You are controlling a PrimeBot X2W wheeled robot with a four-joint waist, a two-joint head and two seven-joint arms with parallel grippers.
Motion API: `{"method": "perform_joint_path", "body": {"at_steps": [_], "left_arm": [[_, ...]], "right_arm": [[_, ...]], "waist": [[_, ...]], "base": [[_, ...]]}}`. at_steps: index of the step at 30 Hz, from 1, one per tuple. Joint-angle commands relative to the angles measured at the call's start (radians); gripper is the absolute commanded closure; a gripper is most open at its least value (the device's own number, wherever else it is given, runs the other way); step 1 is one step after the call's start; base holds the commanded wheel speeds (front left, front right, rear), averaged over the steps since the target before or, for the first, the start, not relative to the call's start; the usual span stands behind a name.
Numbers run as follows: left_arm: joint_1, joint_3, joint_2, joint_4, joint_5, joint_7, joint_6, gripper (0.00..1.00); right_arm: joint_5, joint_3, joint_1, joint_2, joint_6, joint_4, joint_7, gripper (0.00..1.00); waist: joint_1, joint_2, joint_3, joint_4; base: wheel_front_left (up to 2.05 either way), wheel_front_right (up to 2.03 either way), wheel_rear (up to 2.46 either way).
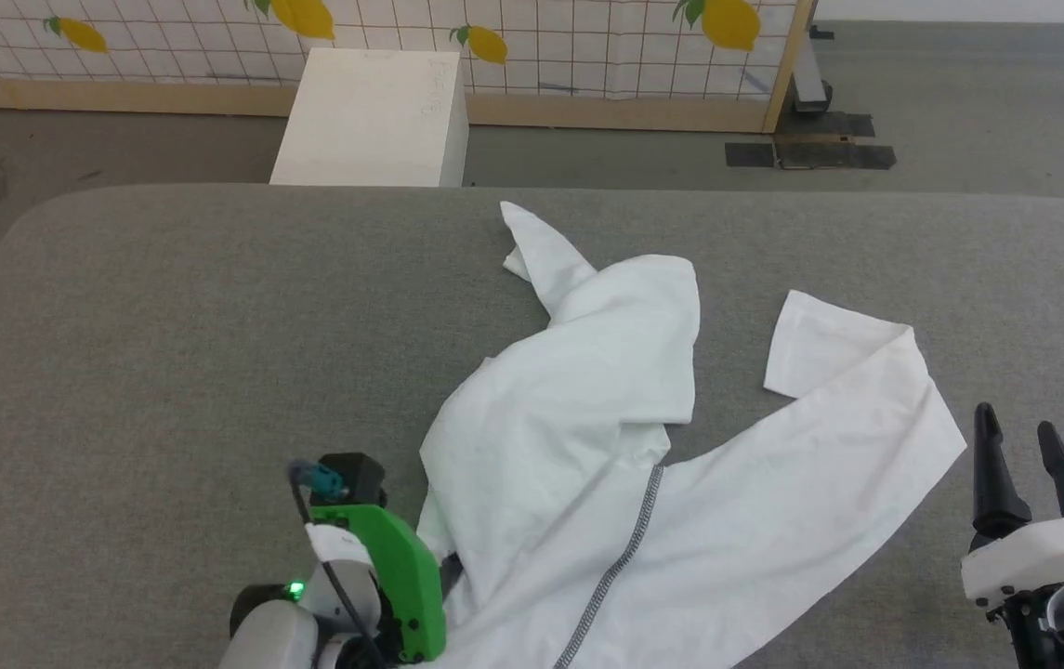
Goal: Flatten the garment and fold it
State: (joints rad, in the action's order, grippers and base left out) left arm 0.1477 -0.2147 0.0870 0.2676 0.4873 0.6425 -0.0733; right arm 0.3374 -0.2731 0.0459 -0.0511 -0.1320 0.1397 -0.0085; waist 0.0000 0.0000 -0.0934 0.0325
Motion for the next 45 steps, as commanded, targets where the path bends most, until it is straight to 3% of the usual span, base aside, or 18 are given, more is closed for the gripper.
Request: {"method": "perform_joint_path", "body": {"at_steps": [1,5,8,14,17,20,23,24,25,27,30,32,36,42,45], "left_arm": [[-0.028,-0.021,-0.014,0.013,0.011,0.012,-0.009,1.0],[-0.008,-0.002,-0.017,-0.003,0.003,-0.065,0.007,1.0],[0.03,0.053,-0.018,-0.032,-0.006,-0.184,0.041,1.0],[0.112,0.229,0.014,-0.095,-0.044,-0.481,0.155,1.0],[0.107,0.318,0.033,-0.102,-0.05,-0.568,0.222,1.0],[0.057,0.376,0.044,-0.058,-0.043,-0.563,0.277,1.0],[0.014,0.38,0.035,0.006,-0.01,-0.493,0.282,1.0],[0.006,0.383,0.02,0.027,0.032,-0.464,0.263,0.29],[0.007,0.39,0.015,0.018,0.044,-0.485,0.254,0.0],[0.014,0.388,0.02,-0.014,0.034,-0.542,0.234,0.0],[0.027,0.38,0.067,-0.108,-0.057,-0.766,0.193,0.0],[0.014,0.349,0.093,-0.151,-0.129,-0.859,0.169,0.0],[-0.035,0.303,0.102,-0.222,-0.245,-0.9,0.17,0.0],[-0.09,0.292,0.05,-0.239,-0.272,-0.904,0.17,0.0],[-0.093,0.288,0.028,-0.244,-0.276,-0.904,0.159,0.0]], "right_arm": [[0.009,0.001,0.018,0.001,0.001,0.006,-0.009,0.0],[0.017,0.018,0.03,0.001,0.001,0.019,-0.017,0.0],[0.023,0.03,0.038,0.001,0.001,0.027,-0.023,0.0],[0.028,0.05,0.051,0.001,0.001,0.047,-0.034,0.0],[0.029,0.059,0.055,0.001,0.001,0.054,-0.038,0.0],[0.029,0.065,0.056,0.001,0.001,0.063,-0.04,0.0],[0.03,0.065,0.054,0.001,0.001,0.071,-0.037,0.0],[0.027,0.062,0.053,0.001,0.001,0.075,-0.031,0.0],[0.025,0.062,0.054,0.001,0.001,0.076,-0.027,0.0],[0.018,0.065,0.056,0.001,0.001,0.075,-0.017,0.0],[-0.027,0.091,0.067,0.001,0.001,0.066,0.03,0.0],[-0.062,0.127,0.077,0.001,0.001,0.058,0.082,0.0],[-0.112,0.273,0.105,0.001,0.001,0.037,0.237,0.0],[-0.194,0.517,0.206,0.001,0.001,0.078,0.531,0.0],[-0.233,0.596,0.271,0.001,0.001,0.132,0.592,0.0]], "waist": [[0.0,0.0,-0.003,0.002],[0.0,0.0,-0.005,0.01],[0.0,0.0,-0.003,0.016],[0.0,0.0,0.005,0.025],[0.0,0.0,0.005,0.026],[0.0,0.0,0.003,0.025],[0.0,0.0,0.002,0.027],[0.0,0.0,0.0,0.032],[0.0,0.0,-0.002,0.034],[0.0,0.0,-0.002,0.04],[0.0,0.0,-0.001,0.047],[0.0,0.0,0.001,0.049],[0.0,0.0,-0.003,0.051],[0.0,0.0,-0.023,0.057],[0.0,0.0,-0.039,0.073]], "base": [[0.0,0.0,0.0],[0.0,0.0,0.0],[0.0,0.0,0.0],[0.0,0.0,0.0],[0.0,0.0,0.0],[0.0,0.0,0.0],[0.0,0.0,0.0],[0.0,0.0,0.0],[0.0,0.0,0.0],[0.0,0.0,0.0],[0.0,0.0,0.0],[0.0,0.0,0.0],[0.0,0.0,0.0],[0.0,0.0,0.0],[0.0,0.0,0.0]]}}
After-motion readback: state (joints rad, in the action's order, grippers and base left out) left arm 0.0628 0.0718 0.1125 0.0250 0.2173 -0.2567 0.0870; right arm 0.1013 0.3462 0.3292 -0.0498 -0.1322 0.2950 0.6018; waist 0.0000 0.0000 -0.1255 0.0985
